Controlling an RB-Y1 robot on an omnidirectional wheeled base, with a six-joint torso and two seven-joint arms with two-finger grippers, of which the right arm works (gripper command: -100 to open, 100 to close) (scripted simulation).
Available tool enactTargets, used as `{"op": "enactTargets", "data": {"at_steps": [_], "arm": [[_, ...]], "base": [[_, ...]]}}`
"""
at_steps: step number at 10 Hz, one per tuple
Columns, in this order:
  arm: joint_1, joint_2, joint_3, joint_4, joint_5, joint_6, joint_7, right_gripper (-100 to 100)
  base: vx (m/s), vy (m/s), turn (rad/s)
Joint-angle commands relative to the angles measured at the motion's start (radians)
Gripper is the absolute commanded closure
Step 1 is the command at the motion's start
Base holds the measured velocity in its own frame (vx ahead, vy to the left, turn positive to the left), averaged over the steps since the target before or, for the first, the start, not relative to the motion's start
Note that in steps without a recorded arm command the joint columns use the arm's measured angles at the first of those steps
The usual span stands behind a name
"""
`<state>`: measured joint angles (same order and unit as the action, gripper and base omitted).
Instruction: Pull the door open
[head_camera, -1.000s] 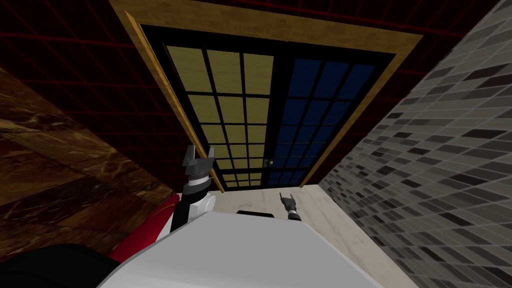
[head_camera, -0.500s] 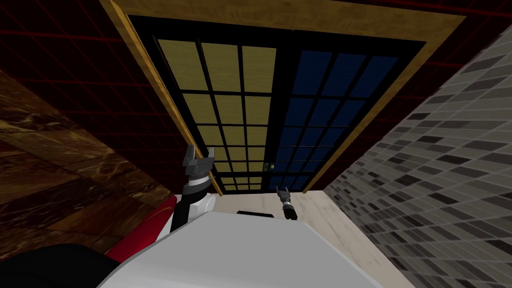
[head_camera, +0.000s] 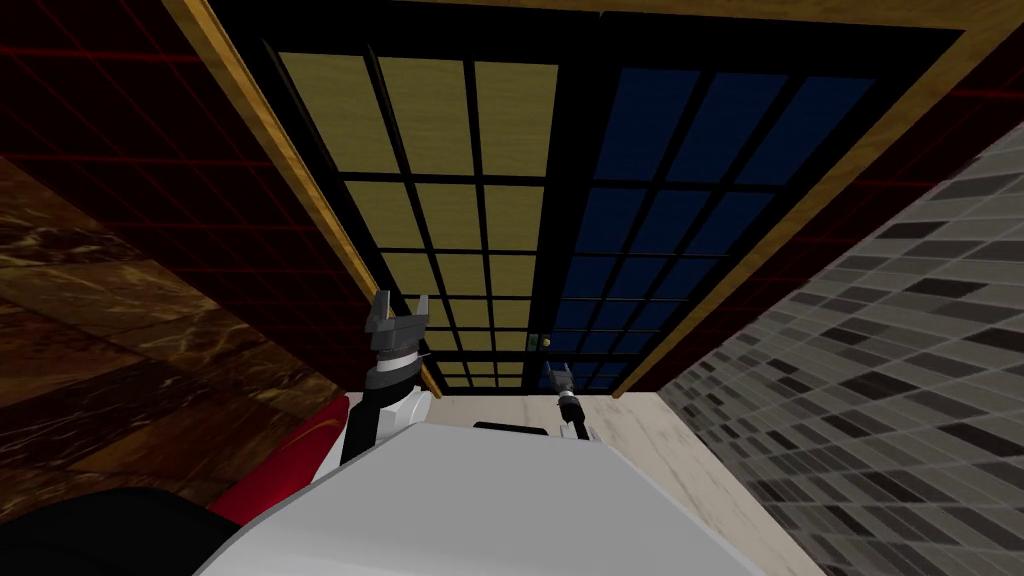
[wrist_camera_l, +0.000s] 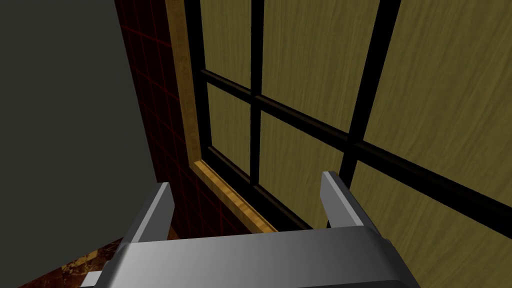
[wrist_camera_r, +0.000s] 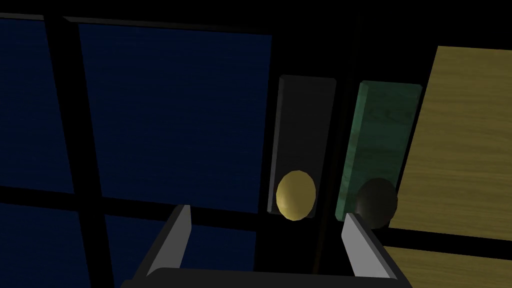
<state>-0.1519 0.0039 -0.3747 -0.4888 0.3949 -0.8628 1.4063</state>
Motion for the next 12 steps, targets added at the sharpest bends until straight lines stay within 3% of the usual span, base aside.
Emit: {"op": "enactTargets", "data": {"at_steps": [1, 2, 4, 6, 7, 12], "arm": [[-0.025, 0.017, 0.009, -0.023, 0.003, -0.003, -0.001, -100], [-0.025, 0.017, 0.009, -0.023, 0.003, -0.003, -0.001, -100], [-0.059, 0.032, 0.016, -0.035, 0.004, -0.008, -0.001, -100], [-0.05, 0.032, 0.018, -0.045, 0.006, -0.001, -0.006, -100], [-0.05, 0.032, 0.018, -0.045, 0.006, -0.001, -0.006, 100], [-0.05, 0.032, 0.018, -0.045, 0.006, -0.001, -0.006, 100]], "base": [[0.193, -0.039, 0.078], [0.146, -0.019, 0.044], [0.176, -0.025, 0.063], [0.058, -0.005, 0.0], [-0.006, 0.003, 0.013], [-0.005, 0.002, 0.003]]}}
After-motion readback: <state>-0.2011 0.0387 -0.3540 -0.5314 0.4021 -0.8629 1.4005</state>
